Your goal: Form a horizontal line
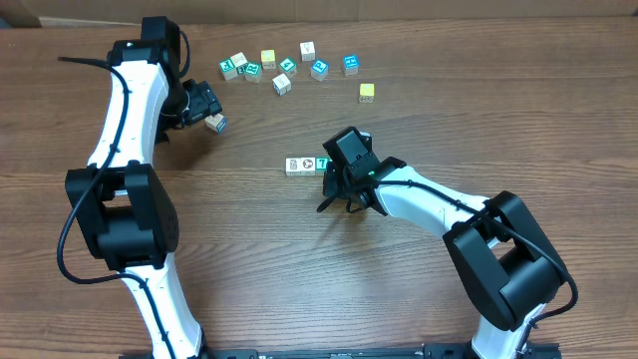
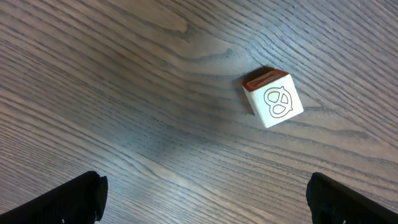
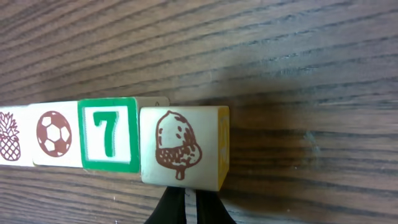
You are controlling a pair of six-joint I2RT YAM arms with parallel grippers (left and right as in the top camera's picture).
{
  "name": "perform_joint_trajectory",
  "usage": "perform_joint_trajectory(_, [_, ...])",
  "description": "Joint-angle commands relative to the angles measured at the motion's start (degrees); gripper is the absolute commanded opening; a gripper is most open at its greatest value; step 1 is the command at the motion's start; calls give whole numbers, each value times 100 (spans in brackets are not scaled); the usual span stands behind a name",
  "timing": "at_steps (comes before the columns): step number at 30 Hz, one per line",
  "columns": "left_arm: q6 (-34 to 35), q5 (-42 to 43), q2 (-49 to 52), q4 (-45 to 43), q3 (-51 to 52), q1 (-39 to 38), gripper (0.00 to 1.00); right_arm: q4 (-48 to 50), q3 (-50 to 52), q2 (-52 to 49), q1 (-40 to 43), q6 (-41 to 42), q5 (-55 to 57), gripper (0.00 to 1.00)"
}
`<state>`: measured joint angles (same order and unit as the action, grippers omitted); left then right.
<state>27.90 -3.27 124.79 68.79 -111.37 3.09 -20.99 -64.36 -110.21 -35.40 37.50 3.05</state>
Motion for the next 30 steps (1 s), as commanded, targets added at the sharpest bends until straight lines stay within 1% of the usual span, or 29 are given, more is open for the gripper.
perform_joint_trajectory(1, [-50, -28, 55, -9, -87, -50, 100, 39, 28, -46, -11, 0, 98, 4])
perform_joint_trajectory(30, [-50, -26, 55, -9, -87, -50, 100, 120, 28, -44, -11, 0, 98, 4])
